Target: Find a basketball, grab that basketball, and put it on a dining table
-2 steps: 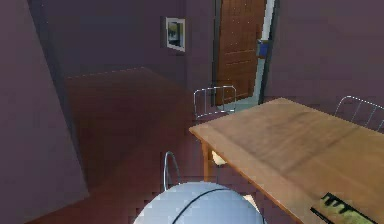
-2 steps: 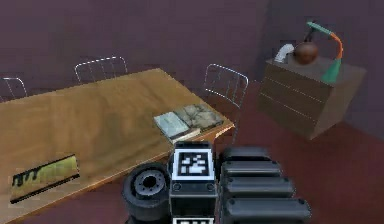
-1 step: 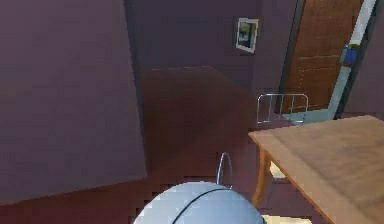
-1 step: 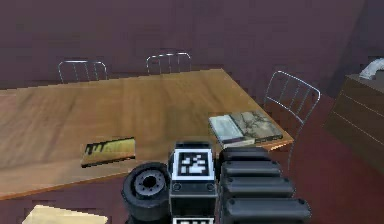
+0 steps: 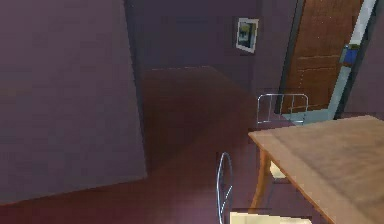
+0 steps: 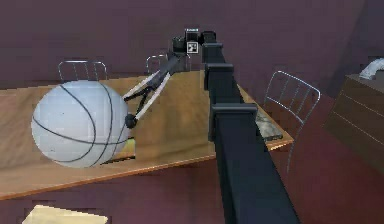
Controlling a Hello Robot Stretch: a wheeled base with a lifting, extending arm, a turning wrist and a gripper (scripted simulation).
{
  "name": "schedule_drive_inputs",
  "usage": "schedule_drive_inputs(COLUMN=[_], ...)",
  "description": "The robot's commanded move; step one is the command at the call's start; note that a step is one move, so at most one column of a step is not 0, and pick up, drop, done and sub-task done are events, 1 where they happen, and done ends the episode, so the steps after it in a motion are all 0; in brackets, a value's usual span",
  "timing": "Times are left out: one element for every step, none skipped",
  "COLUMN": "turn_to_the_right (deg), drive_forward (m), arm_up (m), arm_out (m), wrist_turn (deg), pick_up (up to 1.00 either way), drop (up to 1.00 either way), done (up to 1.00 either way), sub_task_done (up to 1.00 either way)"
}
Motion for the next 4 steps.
schedule_drive_inputs(turn_to_the_right=[0.0, 0.0, 0.0, 0.0], drive_forward=[0.00, 0.00, 0.00, 0.00], arm_up=[0.00, -0.32, 0.00, 0.00], arm_out=[0.00, 0.00, 0.00, -0.10], wrist_turn=[39.0, 0.0, 0.0, 0.0], pick_up=[0.00, 0.00, 0.00, 0.00], drop=[0.00, 0.00, 1.00, 0.00], done=[0.00, 0.00, 0.00, 0.00], sub_task_done=[0.00, 0.00, 0.00, 0.00])
